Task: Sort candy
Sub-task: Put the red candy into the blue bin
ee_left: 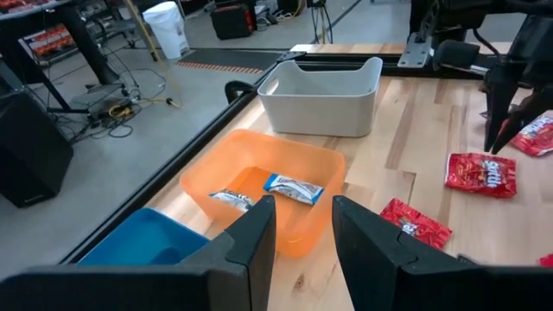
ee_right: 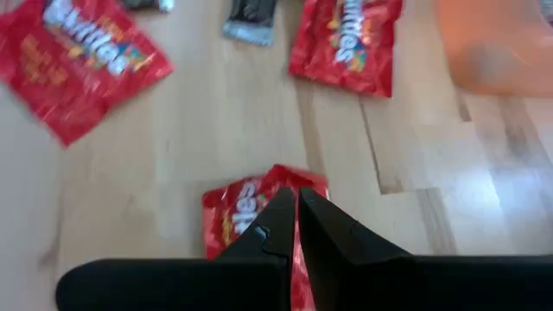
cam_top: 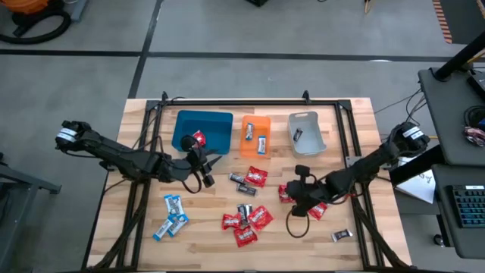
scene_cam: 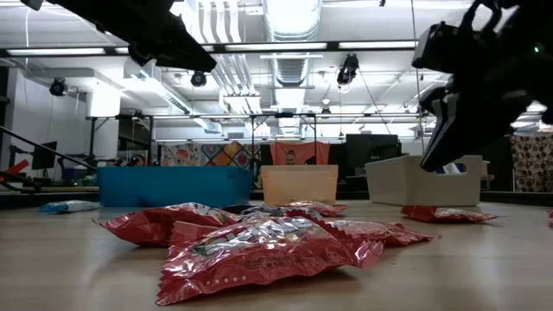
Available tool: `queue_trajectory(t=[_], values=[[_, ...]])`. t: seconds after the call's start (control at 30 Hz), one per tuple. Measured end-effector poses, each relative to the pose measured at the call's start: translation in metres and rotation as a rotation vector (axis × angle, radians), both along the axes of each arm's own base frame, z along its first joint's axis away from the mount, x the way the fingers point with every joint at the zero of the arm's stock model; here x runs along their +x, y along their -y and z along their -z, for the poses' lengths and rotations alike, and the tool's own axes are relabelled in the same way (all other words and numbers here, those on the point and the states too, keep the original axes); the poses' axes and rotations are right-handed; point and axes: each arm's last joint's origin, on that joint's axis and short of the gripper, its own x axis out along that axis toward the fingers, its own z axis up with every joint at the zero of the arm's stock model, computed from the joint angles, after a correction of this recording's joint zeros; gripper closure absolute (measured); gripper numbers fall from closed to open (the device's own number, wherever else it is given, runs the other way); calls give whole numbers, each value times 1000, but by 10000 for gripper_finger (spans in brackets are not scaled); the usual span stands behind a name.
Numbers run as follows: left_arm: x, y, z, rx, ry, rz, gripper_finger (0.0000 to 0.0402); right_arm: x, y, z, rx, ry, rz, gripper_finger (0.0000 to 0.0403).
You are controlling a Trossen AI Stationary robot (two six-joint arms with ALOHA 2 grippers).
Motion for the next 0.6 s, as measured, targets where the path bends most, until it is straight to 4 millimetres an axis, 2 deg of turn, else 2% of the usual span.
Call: queue_trajectory(t=[0.17,0.33,0.43,0.53,0.6], values=[[0,0,2,-13,7,-9,301,-6,1,14,-2,99,3,390],[0,0,2,-31,18,-16,301,-21,6,30,-65,397,-5,390],[0,0,2,-37,23,-18,301,-31,14,36,-104,410,2,390],[0,0,1,-43,31,-20,301,-35,22,38,-246,379,-29,390],[0,0,1,-50,42,-24,301,-37,23,38,-251,379,-13,390]])
